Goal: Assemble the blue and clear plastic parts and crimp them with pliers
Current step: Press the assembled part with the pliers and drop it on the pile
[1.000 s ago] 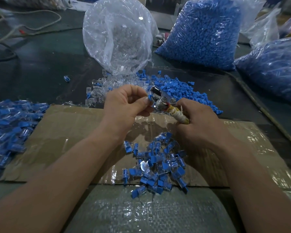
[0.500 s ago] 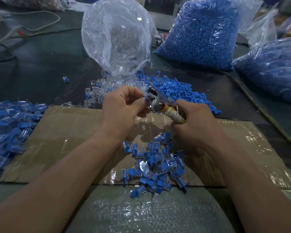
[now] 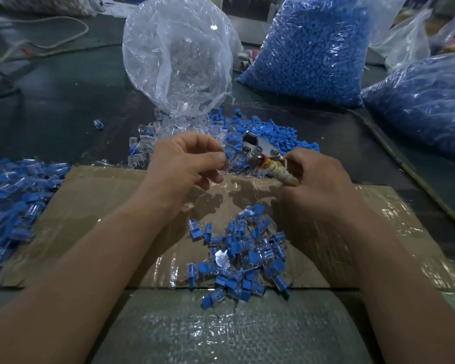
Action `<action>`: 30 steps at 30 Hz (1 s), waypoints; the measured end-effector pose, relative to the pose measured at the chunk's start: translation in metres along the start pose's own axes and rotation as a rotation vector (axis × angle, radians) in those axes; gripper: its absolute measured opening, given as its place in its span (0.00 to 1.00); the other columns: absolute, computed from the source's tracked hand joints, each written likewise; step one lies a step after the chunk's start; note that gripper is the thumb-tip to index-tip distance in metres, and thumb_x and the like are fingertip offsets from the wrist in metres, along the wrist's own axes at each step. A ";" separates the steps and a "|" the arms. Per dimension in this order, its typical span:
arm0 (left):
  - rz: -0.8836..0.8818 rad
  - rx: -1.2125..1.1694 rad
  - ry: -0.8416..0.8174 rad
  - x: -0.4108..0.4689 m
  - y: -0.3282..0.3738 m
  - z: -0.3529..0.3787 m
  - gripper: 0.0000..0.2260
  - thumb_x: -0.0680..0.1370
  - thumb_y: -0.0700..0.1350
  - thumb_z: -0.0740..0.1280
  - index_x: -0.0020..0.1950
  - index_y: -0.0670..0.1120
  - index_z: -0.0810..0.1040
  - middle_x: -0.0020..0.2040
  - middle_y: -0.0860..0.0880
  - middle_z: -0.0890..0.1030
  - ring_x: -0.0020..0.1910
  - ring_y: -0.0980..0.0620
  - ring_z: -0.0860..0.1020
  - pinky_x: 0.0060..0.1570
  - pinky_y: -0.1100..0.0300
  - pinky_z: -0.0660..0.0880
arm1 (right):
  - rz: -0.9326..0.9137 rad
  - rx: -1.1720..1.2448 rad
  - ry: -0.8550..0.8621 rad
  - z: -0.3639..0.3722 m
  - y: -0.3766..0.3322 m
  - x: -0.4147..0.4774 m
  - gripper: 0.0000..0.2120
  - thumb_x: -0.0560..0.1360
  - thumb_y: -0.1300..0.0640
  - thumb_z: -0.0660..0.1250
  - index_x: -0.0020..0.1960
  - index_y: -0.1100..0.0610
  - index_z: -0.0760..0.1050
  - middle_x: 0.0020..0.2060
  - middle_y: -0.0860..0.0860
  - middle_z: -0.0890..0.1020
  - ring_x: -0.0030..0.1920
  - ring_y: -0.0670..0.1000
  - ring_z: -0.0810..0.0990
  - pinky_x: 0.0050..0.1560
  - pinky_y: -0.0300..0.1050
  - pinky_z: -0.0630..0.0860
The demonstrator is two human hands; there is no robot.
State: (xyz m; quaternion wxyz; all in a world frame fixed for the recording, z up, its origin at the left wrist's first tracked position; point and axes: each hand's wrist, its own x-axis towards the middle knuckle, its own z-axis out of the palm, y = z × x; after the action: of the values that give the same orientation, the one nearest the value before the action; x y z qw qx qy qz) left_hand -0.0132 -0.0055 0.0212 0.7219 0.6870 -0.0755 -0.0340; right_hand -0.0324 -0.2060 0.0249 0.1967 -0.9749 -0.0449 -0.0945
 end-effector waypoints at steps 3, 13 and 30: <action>-0.076 -0.016 -0.174 -0.002 0.004 -0.003 0.02 0.64 0.39 0.71 0.35 0.44 0.81 0.31 0.47 0.81 0.25 0.55 0.75 0.23 0.68 0.69 | 0.018 -0.025 -0.083 -0.004 0.007 0.003 0.13 0.66 0.53 0.73 0.46 0.52 0.71 0.41 0.49 0.75 0.42 0.50 0.72 0.40 0.46 0.69; -0.119 0.115 -0.584 -0.003 0.004 -0.001 0.06 0.60 0.45 0.73 0.34 0.46 0.82 0.29 0.47 0.81 0.22 0.56 0.71 0.21 0.68 0.67 | 0.052 -0.061 -0.282 -0.006 0.013 0.006 0.24 0.58 0.39 0.75 0.47 0.49 0.72 0.40 0.42 0.73 0.41 0.43 0.72 0.41 0.43 0.70; 0.115 0.372 0.280 0.011 -0.014 -0.006 0.06 0.73 0.36 0.70 0.42 0.48 0.80 0.37 0.52 0.81 0.32 0.63 0.76 0.37 0.69 0.75 | 0.003 -0.100 -0.378 -0.008 0.010 0.003 0.36 0.59 0.37 0.72 0.63 0.49 0.70 0.43 0.41 0.66 0.48 0.45 0.66 0.43 0.40 0.61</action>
State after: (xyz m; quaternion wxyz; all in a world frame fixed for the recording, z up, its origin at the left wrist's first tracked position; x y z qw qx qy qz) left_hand -0.0002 -0.0023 0.0076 0.5872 0.8007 -0.0186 0.1172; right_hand -0.0294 -0.2186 0.0291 0.1362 -0.9839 -0.0748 0.0881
